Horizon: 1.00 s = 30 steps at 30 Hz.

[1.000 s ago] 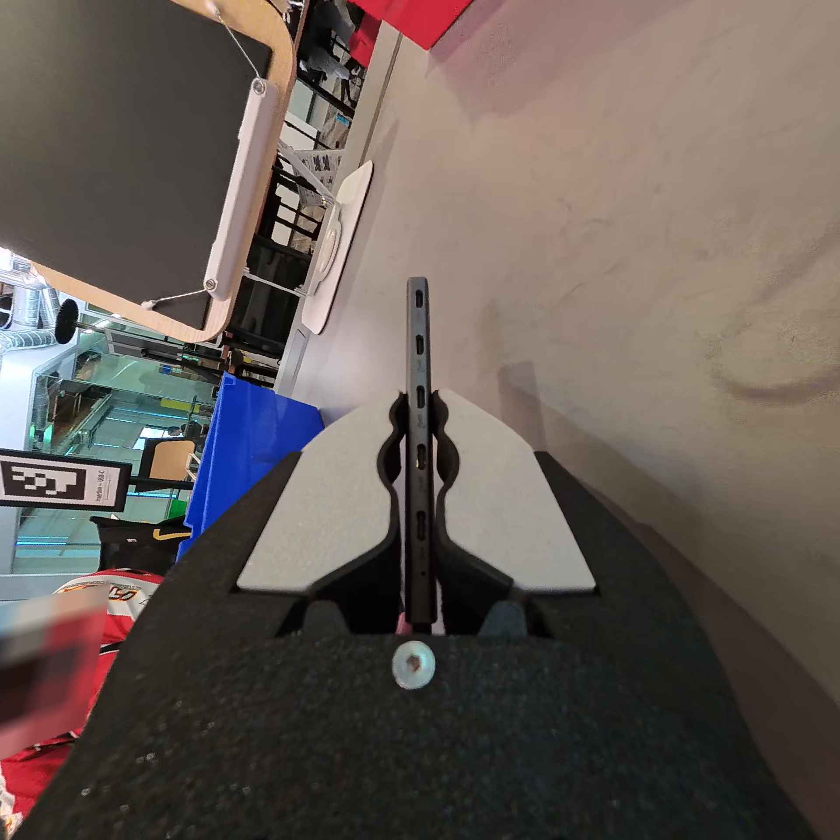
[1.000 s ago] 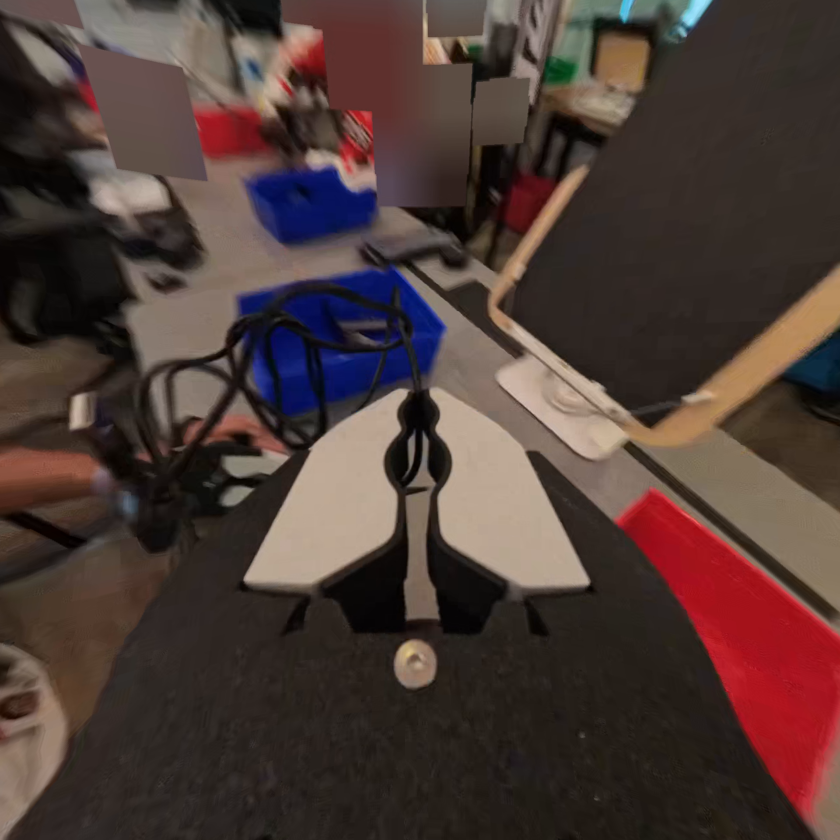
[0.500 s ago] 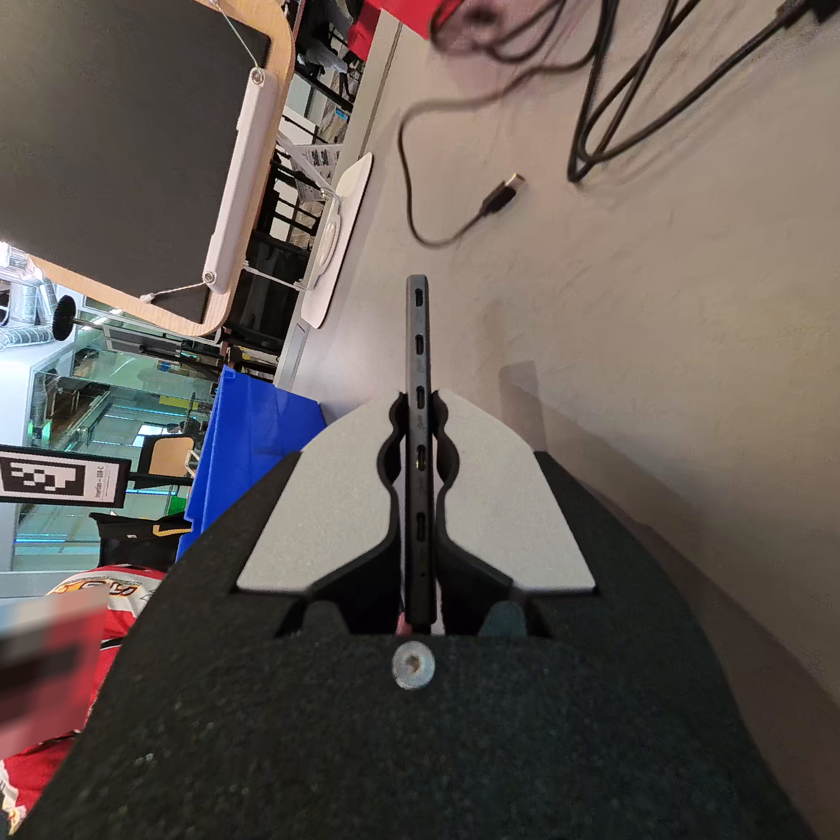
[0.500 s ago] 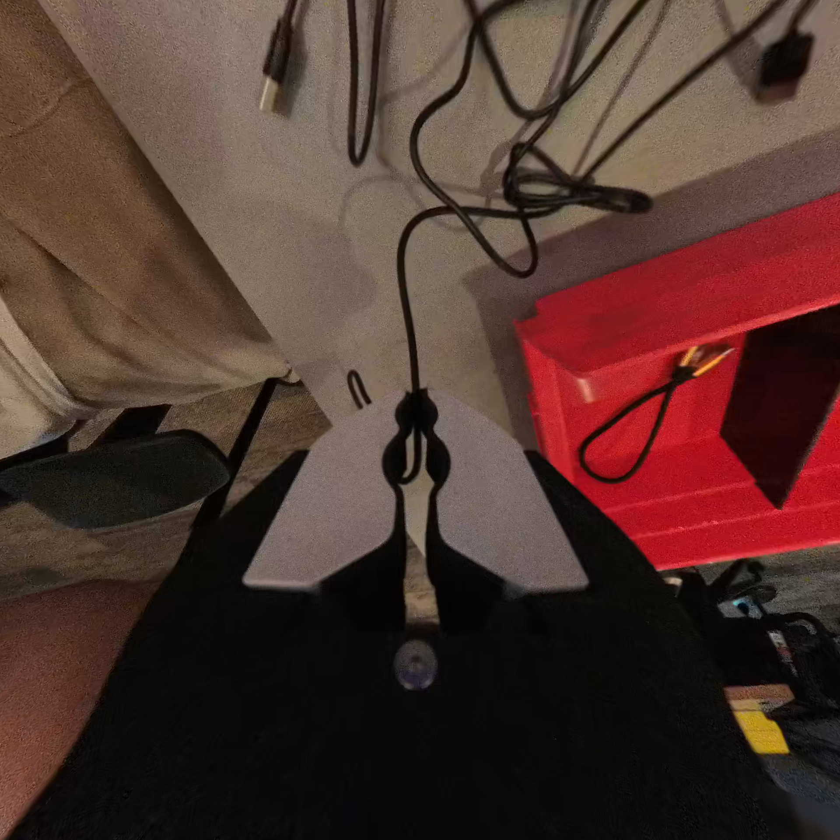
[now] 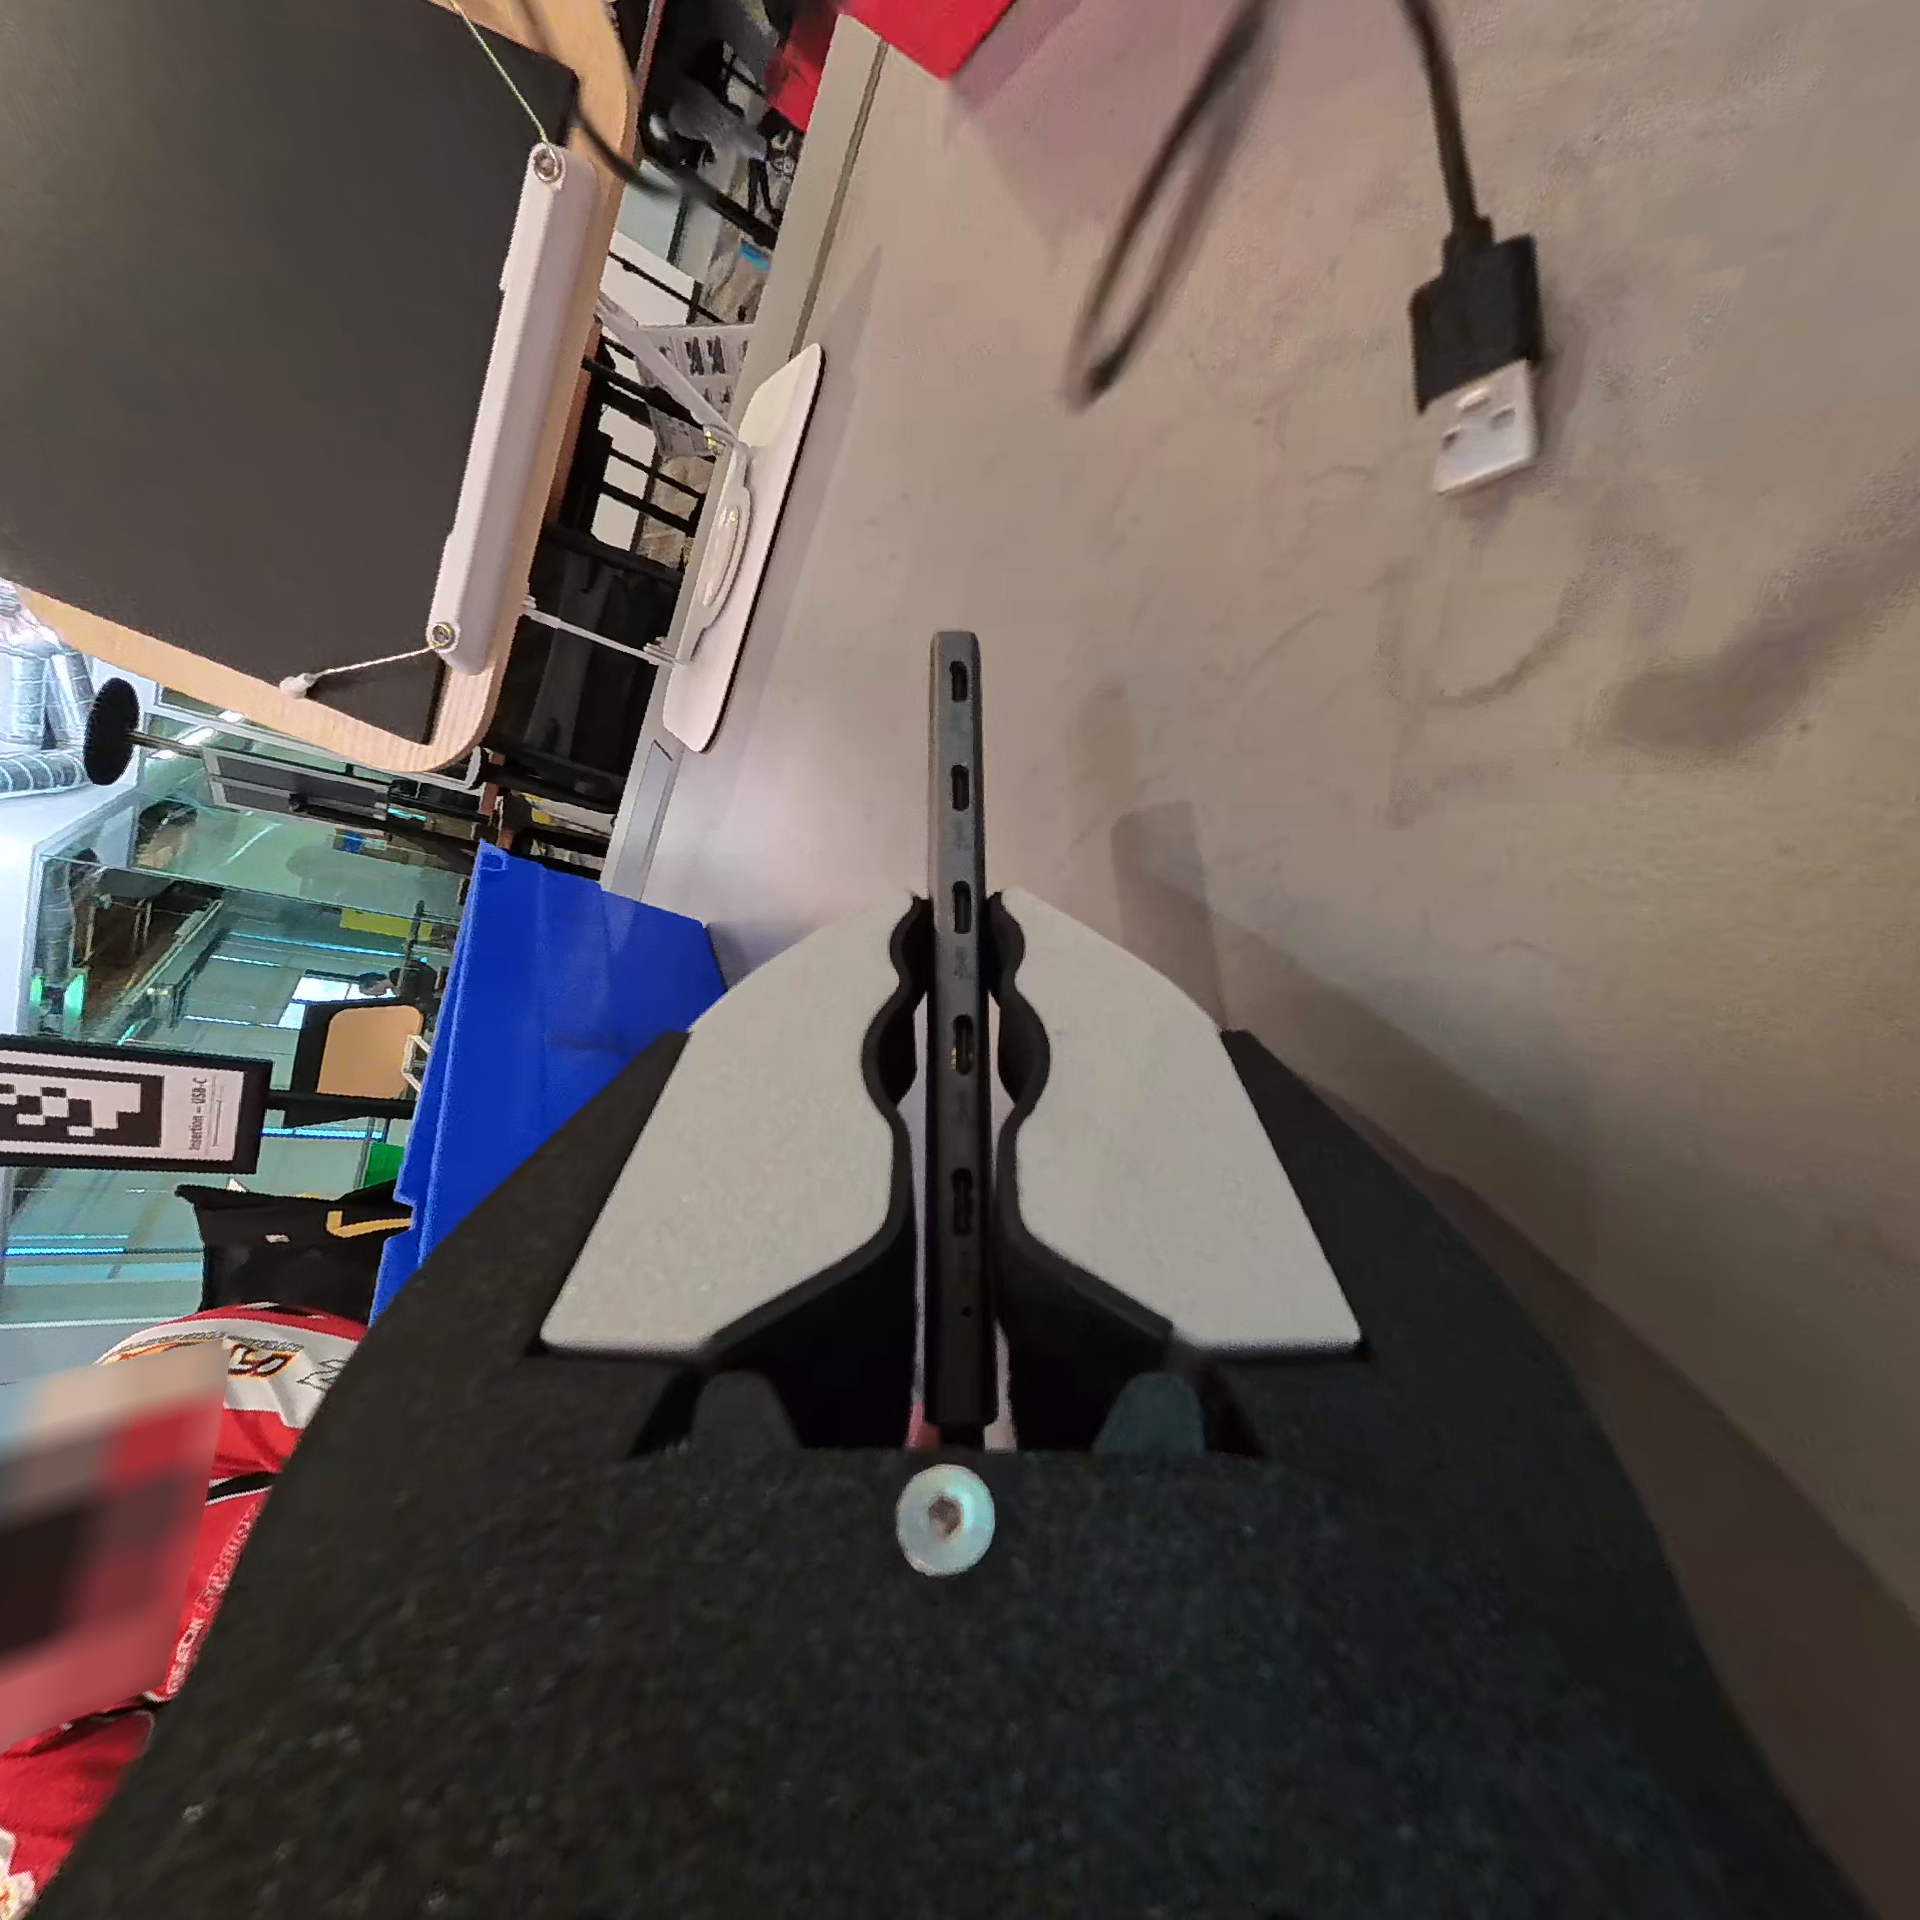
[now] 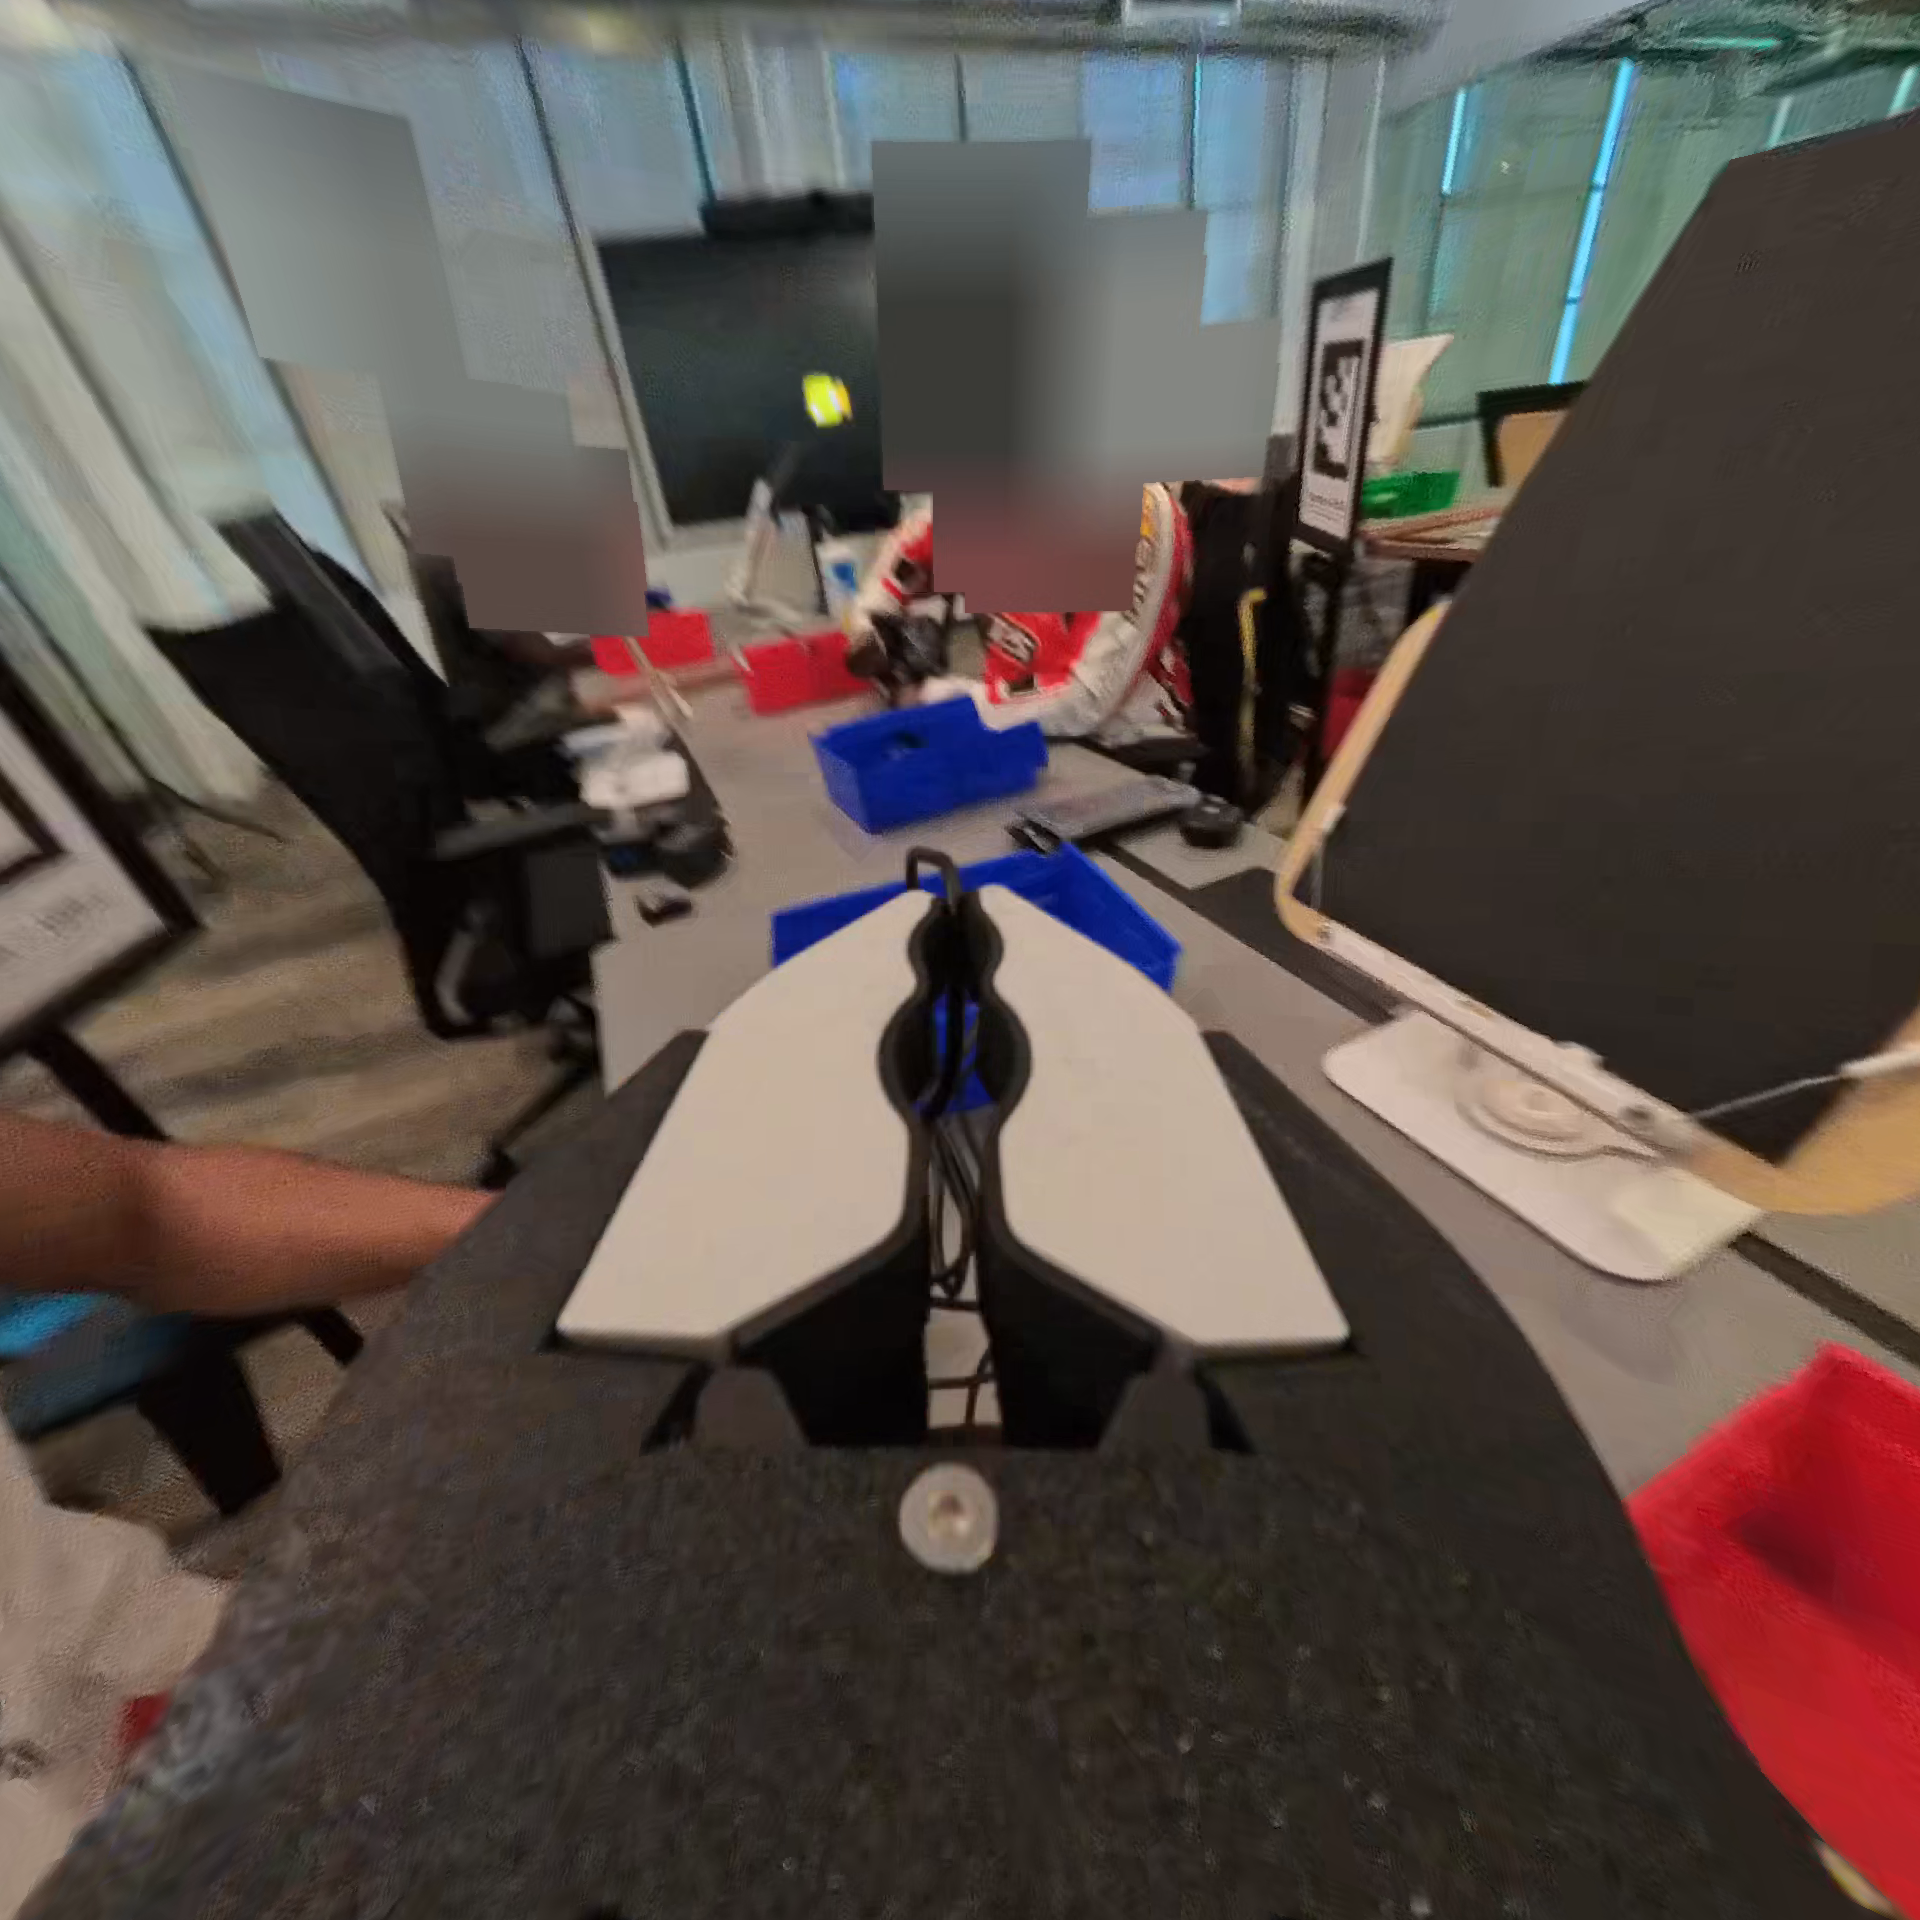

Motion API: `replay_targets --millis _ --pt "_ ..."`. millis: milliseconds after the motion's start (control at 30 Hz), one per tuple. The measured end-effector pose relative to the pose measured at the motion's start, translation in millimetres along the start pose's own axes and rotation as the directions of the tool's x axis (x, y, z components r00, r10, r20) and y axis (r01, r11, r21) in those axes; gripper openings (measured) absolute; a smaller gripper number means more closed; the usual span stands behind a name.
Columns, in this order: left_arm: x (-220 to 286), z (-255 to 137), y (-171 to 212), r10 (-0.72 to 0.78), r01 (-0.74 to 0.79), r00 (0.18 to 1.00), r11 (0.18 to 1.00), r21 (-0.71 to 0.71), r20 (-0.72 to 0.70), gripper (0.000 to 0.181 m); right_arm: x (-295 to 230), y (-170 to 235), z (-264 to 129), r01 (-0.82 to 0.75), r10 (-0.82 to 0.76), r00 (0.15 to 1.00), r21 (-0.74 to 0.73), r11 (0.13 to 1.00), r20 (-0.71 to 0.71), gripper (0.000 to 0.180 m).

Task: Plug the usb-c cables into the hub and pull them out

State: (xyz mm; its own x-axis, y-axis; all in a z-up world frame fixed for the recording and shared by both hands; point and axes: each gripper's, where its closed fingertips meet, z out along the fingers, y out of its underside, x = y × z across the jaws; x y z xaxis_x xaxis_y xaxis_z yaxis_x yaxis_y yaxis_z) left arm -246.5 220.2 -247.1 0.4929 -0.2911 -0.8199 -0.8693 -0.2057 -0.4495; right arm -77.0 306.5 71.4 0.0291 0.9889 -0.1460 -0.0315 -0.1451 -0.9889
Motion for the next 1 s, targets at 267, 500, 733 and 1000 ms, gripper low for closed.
replay_targets --millis 267,500,733,1000 --pt "-2 -2 0 -0.007 0.007 1.000 1.000 0.003 0.009 0.009 39 71 11 -0.131 0.104 0.984 -0.186 0.974 -0.147 0.002" --pt "-29 -16 -19 -0.278 0.275 0.961 0.952 0.133 -0.001 0.009 10 110 20 -0.102 0.097 0.995 -0.190 0.976 -0.034 0.002" --pt "-14 -6 -22 -0.400 0.420 0.902 0.899 0.123 -0.160 0.009 23 110 3 -0.160 0.154 0.984 -0.073 0.984 -0.089 0.002" --pt "-12 -4 -37 -0.525 0.573 0.805 0.809 0.130 -0.277 0.009 19 75 -31 -0.076 0.072 0.989 -0.027 0.997 -0.130 0.002"
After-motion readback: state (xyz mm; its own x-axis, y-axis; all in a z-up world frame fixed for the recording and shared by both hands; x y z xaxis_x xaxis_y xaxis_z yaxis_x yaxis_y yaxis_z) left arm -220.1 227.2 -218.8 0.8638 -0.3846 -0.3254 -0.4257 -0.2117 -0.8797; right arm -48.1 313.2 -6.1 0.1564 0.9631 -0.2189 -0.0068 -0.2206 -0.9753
